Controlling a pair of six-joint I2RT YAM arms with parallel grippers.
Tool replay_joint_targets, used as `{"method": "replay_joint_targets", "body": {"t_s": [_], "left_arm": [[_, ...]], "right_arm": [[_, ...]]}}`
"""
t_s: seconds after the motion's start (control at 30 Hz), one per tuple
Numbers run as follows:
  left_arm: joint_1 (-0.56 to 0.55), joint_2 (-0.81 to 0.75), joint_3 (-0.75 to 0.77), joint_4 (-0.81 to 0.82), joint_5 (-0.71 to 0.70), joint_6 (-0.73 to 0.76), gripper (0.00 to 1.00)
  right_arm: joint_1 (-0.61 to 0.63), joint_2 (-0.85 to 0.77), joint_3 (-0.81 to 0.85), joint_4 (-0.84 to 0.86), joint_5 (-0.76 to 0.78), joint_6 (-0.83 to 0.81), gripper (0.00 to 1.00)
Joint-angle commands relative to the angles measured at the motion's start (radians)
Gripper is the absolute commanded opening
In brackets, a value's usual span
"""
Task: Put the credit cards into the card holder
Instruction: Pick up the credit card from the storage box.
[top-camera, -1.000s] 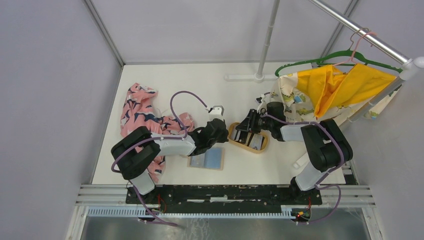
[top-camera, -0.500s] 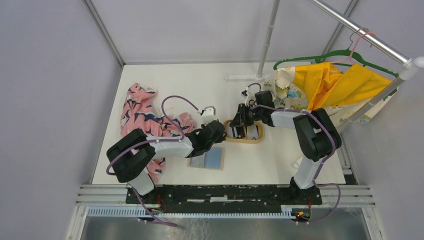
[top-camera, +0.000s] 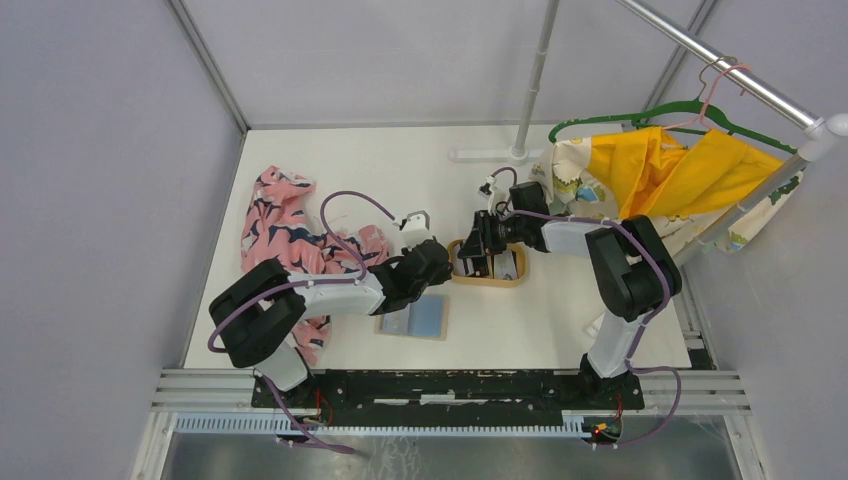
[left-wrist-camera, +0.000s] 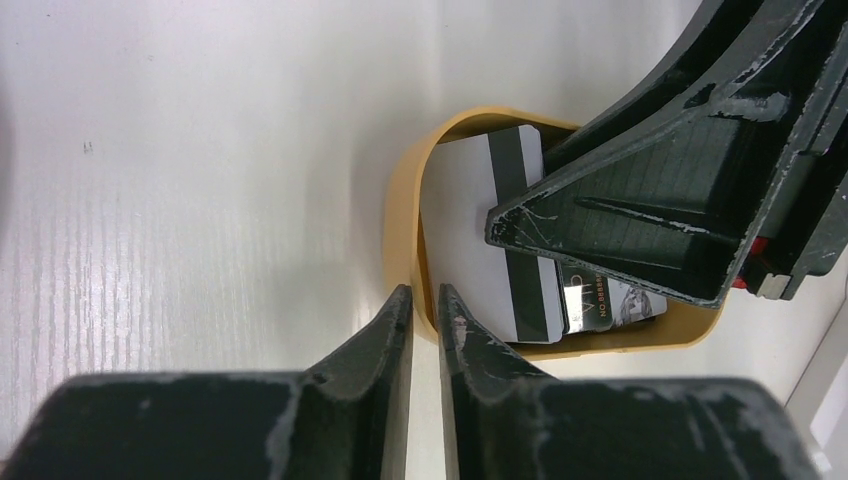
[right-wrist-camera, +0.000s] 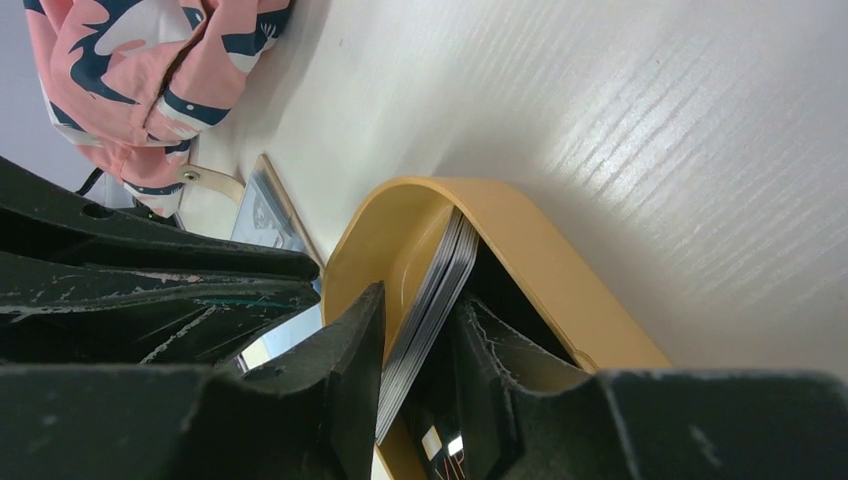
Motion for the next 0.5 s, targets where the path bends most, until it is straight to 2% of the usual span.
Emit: {"method": "replay_joint_targets", "body": {"t_s": [0.0,0.17,0.47], "left_arm": [[0.000,-0.041,0.028,0.013,-0.006,0.042,0.23],[0.000,-0.075,0.023,0.012,0.008,0.085,0.32],[0.001,-0.105,0.008,0.015,0.033,0.115,0.34]], "right_arm": [[-0.035,-0.018,-0.008,-0.041,-0.043,-0.011,0.35],[-0.057,-0.041,-0.031,-0.015,-0.078,0.012,0.31],[-0.093,-0.058,-0.050,0.000,-0.119,0.025,0.32]]}}
